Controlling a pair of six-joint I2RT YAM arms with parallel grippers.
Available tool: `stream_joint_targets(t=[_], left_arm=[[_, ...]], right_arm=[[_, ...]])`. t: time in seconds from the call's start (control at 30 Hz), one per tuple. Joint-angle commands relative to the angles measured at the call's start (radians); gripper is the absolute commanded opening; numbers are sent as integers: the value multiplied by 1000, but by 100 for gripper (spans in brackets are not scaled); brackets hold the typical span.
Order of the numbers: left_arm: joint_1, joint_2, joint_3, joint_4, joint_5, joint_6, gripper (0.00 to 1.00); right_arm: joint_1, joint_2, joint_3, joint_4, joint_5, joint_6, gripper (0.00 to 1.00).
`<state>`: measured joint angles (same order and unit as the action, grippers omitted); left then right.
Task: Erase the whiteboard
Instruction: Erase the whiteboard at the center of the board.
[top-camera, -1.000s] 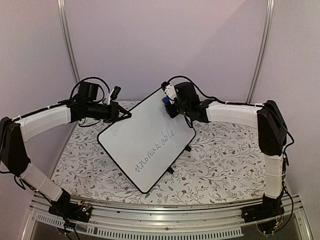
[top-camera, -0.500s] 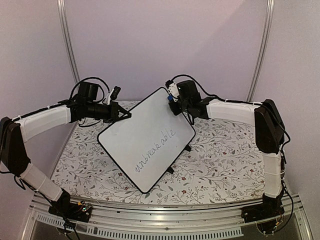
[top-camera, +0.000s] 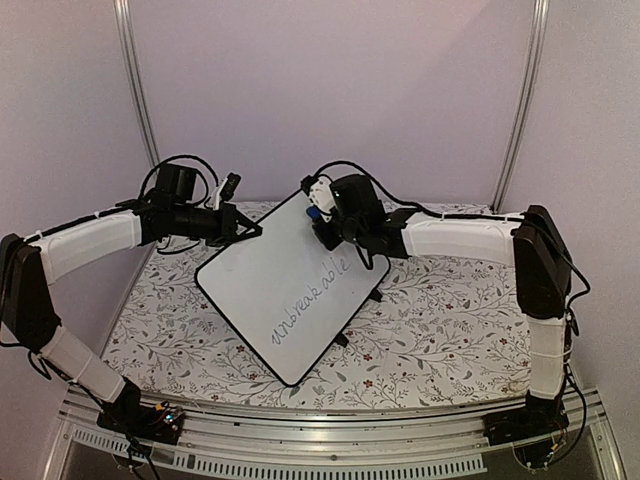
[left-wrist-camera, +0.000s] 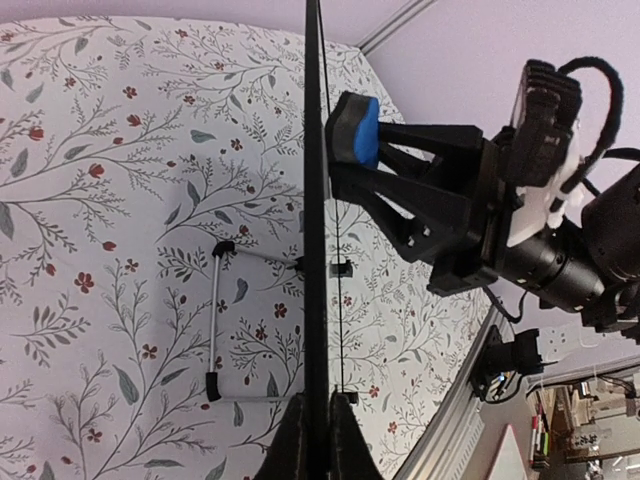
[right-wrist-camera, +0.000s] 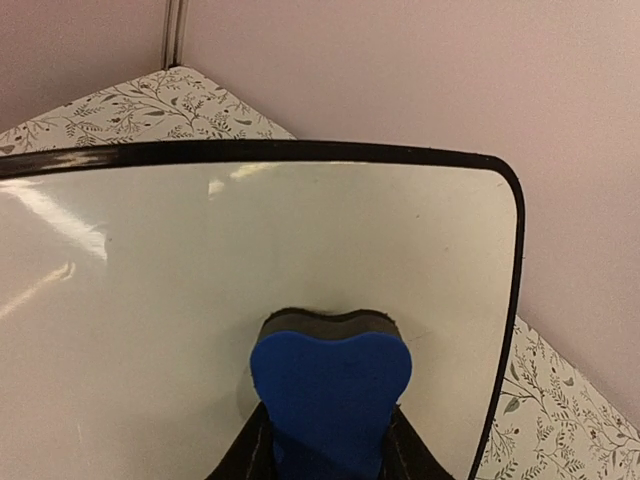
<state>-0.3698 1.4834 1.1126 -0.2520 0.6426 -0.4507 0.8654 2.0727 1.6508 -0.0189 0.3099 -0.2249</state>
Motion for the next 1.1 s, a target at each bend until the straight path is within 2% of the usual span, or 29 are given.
stream_joint_targets(t=[0.0, 0.3, 0.5, 0.83, 1.07], left_arm=[[-5, -2, -11, 43, -5, 79, 0], [-5, 1, -11, 43, -8, 80, 0], [-5, 0, -11, 43, -11, 78, 0], [-4, 3, -11, 43, -14, 76, 0], [-6, 2, -13, 45, -15, 75, 0]], right_arm=[[58, -32, -61, -52, -75, 3, 30], [129, -210, -183, -106, -195, 60, 30], [214, -285, -261, -131, -212, 62, 30], [360, -273, -346, -124, -160, 121, 29], [411, -214, -321, -120, -180, 158, 29]])
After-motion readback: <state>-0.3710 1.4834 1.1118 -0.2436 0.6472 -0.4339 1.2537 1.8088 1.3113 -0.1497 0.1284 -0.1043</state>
